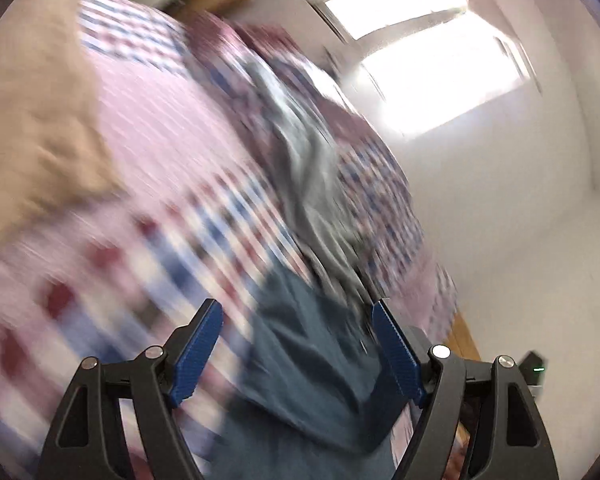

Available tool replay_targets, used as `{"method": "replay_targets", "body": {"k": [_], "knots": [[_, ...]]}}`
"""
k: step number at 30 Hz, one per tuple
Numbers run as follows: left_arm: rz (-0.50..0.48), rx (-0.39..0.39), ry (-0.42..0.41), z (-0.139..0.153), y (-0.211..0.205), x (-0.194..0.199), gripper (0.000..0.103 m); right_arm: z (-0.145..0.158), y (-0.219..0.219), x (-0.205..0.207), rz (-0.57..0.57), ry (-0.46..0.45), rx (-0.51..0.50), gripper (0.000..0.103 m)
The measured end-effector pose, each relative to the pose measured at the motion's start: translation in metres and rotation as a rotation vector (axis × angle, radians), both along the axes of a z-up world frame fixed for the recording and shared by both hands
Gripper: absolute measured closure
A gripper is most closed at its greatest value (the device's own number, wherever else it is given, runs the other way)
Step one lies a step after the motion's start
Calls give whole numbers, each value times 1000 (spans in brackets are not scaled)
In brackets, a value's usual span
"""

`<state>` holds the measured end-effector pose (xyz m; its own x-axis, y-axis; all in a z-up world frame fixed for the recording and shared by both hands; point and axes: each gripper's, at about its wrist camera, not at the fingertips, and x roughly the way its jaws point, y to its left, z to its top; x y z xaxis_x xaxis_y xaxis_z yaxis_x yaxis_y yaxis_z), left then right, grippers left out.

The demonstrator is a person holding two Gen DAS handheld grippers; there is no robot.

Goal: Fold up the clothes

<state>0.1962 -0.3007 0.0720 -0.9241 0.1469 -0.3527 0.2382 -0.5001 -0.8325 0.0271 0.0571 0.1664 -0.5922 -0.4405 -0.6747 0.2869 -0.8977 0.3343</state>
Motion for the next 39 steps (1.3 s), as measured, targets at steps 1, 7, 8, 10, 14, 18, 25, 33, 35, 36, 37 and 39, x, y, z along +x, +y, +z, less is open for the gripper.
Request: {"method": "replay_targets", "body": {"k": [1, 7, 8, 10, 14, 18, 25, 33, 35, 36, 37, 39], "knots": [[67, 10, -11, -3, -14, 9, 22, 6, -29, 2, 46, 9, 4, 97], [325, 63, -4, -10, -67, 55, 22, 26, -208, 28, 330, 43, 36, 97], [358, 58, 4, -9, -72, 62, 22, 26, -230, 35, 360, 46, 43, 97], [417, 49, 15, -7, -81, 74, 22, 22, -276, 49, 429, 40, 41, 96], [489, 47, 24, -9, -95, 90, 22, -1, -341, 63, 554, -63, 26, 93], [459, 77, -6, -17, -100, 84, 22, -8, -350, 69, 605, -127, 15, 75], [255, 74, -41, -20, -76, 51, 22, 21, -262, 60, 517, -103, -51, 57], [16, 75, -79, -26, -41, 8, 22, 12, -132, 54, 379, -129, -20, 54], [-11, 70, -85, -26, -31, 4, 22, -1, -105, 51, 335, -156, -32, 53], [-22, 64, -87, -26, -25, 1, 22, -12, -96, 46, 317, -184, -39, 53], [-33, 58, -89, -26, -20, -1, 22, -24, -87, 42, 299, -211, -47, 53], [-40, 52, -94, -26, -14, -4, 22, -51, -75, 29, 264, -287, -80, 53]]}}
